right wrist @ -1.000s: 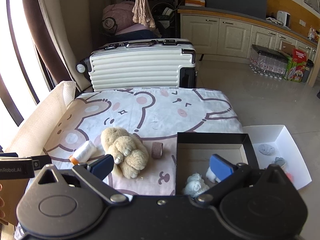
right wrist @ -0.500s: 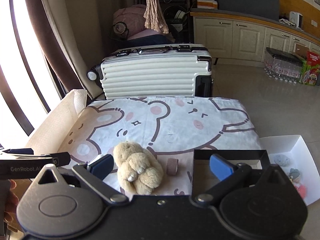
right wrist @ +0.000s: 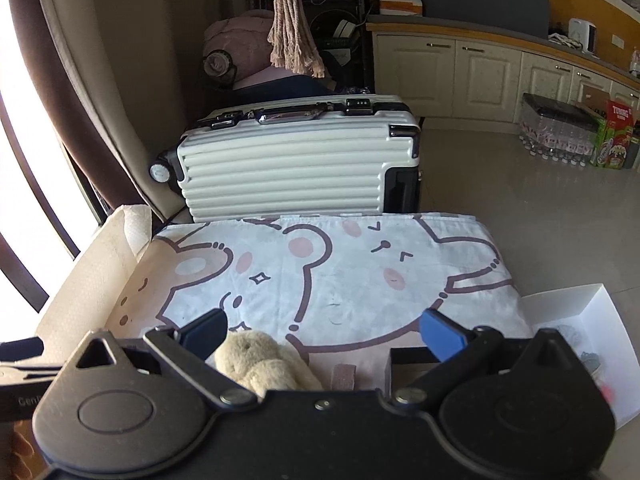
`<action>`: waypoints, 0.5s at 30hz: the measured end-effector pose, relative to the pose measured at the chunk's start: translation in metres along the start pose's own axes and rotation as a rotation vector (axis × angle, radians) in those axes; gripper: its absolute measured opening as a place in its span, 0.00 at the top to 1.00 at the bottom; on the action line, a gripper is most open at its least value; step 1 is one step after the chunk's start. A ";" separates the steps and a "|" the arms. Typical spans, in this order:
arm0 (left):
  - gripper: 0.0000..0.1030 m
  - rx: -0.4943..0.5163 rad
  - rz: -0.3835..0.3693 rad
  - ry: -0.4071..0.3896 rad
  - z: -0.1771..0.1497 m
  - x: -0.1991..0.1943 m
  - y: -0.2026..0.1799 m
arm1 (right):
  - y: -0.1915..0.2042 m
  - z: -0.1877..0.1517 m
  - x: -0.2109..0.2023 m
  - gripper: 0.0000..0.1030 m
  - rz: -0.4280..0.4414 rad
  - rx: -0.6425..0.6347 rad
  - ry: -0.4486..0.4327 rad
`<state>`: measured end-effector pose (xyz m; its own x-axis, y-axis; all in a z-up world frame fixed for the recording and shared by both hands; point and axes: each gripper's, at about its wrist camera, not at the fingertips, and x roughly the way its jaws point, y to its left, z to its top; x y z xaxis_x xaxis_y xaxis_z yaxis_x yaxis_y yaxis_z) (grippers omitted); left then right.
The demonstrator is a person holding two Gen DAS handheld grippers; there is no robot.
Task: Organize objects
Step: 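Close the right tool on the beige plush bunny while the left tool approaches the oval wooden board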
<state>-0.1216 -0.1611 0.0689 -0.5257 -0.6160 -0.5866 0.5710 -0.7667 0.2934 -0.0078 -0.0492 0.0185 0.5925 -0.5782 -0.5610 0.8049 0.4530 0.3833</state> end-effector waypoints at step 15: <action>0.02 0.140 0.013 0.129 -0.035 0.069 0.005 | 0.018 -0.032 0.065 0.00 -0.005 -0.039 0.070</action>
<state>-0.1325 -0.2010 0.0036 -0.4283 -0.6046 -0.6716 0.4792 -0.7821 0.3984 0.0443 -0.0565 -0.0342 0.5837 -0.5321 -0.6133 0.8051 0.4774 0.3519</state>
